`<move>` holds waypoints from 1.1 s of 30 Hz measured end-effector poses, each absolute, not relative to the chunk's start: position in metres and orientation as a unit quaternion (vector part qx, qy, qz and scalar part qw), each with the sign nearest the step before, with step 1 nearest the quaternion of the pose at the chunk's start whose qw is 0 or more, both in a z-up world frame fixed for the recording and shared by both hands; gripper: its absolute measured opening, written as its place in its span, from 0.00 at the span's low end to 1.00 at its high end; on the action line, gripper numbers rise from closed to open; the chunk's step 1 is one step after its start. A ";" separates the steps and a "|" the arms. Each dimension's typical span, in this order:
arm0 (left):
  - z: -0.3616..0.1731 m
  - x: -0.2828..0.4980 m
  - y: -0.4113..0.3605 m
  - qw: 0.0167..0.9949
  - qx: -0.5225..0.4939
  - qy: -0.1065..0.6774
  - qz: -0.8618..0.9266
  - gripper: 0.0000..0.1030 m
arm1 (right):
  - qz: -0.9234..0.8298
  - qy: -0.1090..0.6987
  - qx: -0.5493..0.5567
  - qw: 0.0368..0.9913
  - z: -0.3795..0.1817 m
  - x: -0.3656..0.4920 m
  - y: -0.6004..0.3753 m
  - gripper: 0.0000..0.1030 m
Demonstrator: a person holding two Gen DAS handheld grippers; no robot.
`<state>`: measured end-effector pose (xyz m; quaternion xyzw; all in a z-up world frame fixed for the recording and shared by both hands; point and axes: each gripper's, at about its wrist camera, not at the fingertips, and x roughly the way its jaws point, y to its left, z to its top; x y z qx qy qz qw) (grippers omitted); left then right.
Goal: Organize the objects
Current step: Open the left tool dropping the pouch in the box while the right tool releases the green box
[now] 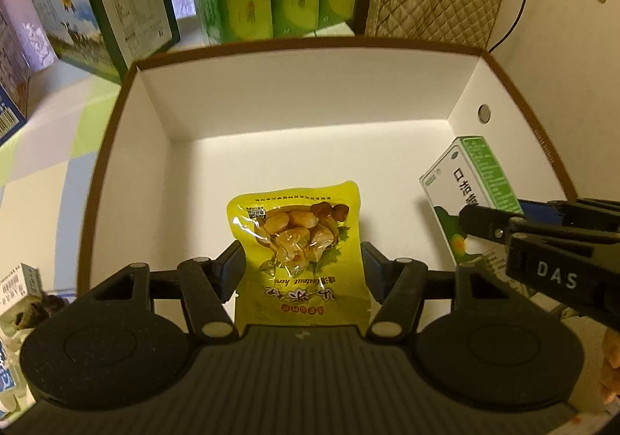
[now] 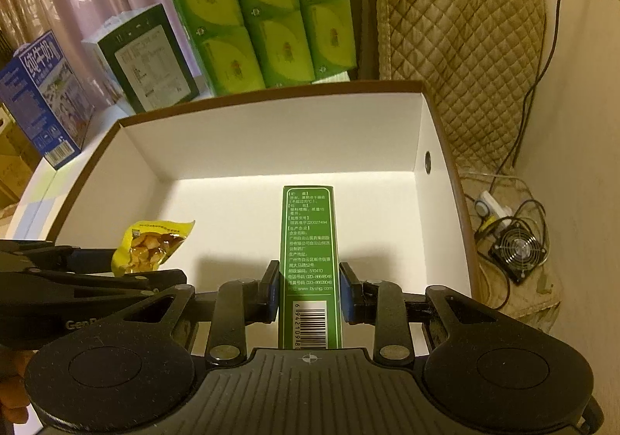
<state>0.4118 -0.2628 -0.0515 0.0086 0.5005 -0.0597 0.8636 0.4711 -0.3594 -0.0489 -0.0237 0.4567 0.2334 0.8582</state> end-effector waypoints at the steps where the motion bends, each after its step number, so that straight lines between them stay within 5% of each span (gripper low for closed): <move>1: -0.053 0.412 -0.263 0.862 0.007 0.503 -0.060 0.58 | 0.233 0.458 -0.024 0.858 -0.050 0.472 -0.360 0.26; 7: -0.060 0.416 -0.267 0.857 0.005 0.511 -0.060 0.61 | 0.231 0.461 -0.024 0.857 -0.053 0.475 -0.363 0.26; 10: -0.058 0.415 -0.267 0.858 -0.002 0.510 -0.065 0.73 | 0.232 0.461 -0.023 0.856 -0.053 0.476 -0.362 0.26; 24: -0.037 0.412 -0.252 0.871 -0.006 0.489 -0.042 0.78 | 0.263 0.459 -0.005 0.848 -0.055 0.477 -0.351 0.28; 26: -0.034 0.409 -0.250 0.873 -0.007 0.485 -0.039 0.78 | 0.267 0.454 -0.008 0.850 -0.052 0.475 -0.350 0.50; 28: -0.032 0.407 -0.248 0.875 -0.009 0.483 -0.037 0.79 | 0.259 0.444 -0.011 0.857 -0.048 0.473 -0.350 0.58; 33: -0.024 0.399 -0.245 0.879 -0.009 0.476 -0.035 0.80 | 0.257 0.441 -0.007 0.860 -0.042 0.468 -0.353 0.61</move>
